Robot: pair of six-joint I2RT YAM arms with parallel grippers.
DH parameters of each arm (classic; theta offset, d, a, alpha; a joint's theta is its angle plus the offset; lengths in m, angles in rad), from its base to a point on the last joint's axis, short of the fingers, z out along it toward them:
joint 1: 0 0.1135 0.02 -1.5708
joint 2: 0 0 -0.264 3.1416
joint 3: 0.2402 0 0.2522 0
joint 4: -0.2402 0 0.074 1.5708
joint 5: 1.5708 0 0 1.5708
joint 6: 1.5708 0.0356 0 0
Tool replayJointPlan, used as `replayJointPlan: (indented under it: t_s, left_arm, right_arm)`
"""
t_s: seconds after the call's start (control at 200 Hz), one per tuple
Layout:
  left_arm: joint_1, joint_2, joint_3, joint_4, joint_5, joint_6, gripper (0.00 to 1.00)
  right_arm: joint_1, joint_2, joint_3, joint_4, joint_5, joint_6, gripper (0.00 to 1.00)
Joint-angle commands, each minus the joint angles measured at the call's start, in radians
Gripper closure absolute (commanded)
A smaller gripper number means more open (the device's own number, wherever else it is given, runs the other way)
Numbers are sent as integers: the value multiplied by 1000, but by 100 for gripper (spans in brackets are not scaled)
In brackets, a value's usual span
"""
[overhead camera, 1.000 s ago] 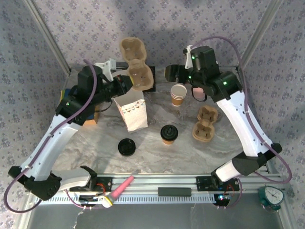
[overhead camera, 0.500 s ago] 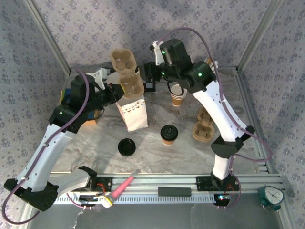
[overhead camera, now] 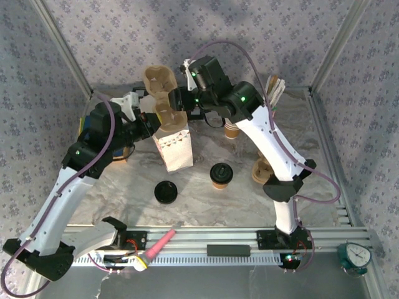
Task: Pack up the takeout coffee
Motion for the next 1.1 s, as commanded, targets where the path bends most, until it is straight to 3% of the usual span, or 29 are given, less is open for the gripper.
replayJointPlan:
  t_s: [0.0,0.095,0.325,0.605,1.094]
  left_arm:
    - [3,-24,14,50,24,-5,89]
    - [3,-16,15,76,39,-23,89]
    - [7,12,16,127,73,-56,88]
    - [6,25,14,156,87,-76,89]
    - [11,21,21,203,106,-103,90]
  right_arm:
    - [-35,-65,-116,-4,-17,47,47]
    - [-51,-163,-294,96,-68,57,46]
    - [-166,-336,-608,364,-360,138,48]
    - [-196,-332,-648,423,-524,164,48]
    - [-232,-339,-741,522,-599,244,56]
